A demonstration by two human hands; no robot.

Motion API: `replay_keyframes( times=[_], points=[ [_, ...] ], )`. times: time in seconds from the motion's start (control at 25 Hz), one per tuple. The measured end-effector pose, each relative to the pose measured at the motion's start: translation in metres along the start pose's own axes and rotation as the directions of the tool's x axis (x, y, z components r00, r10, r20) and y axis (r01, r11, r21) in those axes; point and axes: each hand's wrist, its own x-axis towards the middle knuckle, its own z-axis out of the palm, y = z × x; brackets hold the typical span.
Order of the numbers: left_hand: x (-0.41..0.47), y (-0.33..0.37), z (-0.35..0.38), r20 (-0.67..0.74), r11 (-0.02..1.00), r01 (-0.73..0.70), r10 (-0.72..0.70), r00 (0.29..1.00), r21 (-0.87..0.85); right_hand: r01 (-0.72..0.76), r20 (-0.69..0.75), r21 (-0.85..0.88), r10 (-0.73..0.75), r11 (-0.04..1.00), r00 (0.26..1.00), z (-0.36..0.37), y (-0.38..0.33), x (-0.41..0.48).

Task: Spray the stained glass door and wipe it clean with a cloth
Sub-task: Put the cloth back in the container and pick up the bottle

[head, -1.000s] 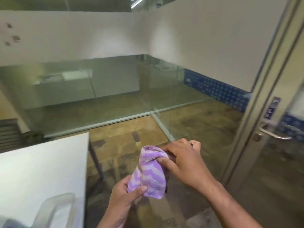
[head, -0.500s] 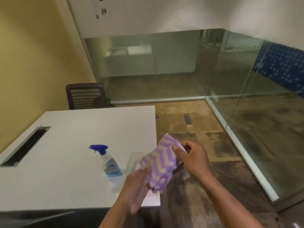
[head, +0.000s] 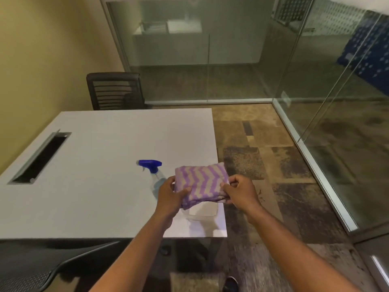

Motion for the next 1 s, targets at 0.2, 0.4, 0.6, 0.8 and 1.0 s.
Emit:
replay_keyframes(
  times=[0.2, 0.4, 0.6, 0.8, 1.0],
  points=[
    [0.019, -0.018, 0.017, -0.036, 0.973, -0.02, 0.029, 0.999, 0.23, -0.175, 0.091, -0.086, 0.183, 0.981, 0.979, 0.029, 0.036, 0.028],
    [0.041, -0.03, 0.027, 0.011, 0.91, -0.051, 0.051, 0.999, 0.411, -0.227, 0.073, -0.163, 0.242, 0.96, 0.968, 0.06, 0.067, 0.053],
    [0.06, -0.059, 0.026, 0.043, 0.777, -0.044, 0.021, 0.999, 0.628, -0.141, 0.151, -0.405, 0.218, 0.903, 0.964, 0.07, 0.092, 0.068],
    [0.067, -0.071, 0.026, 0.136, 0.615, -0.153, 0.074, 0.988, 0.773, -0.063, 0.163, -0.564, 0.185, 0.823, 0.969, 0.077, 0.088, 0.066],
    [0.063, -0.082, 0.019, 0.46, 0.161, -0.507, 0.256, 0.85, 0.847, 0.149, 0.158, -0.72, -0.05, 0.678, 0.986, 0.085, 0.075, 0.046]
  ],
)
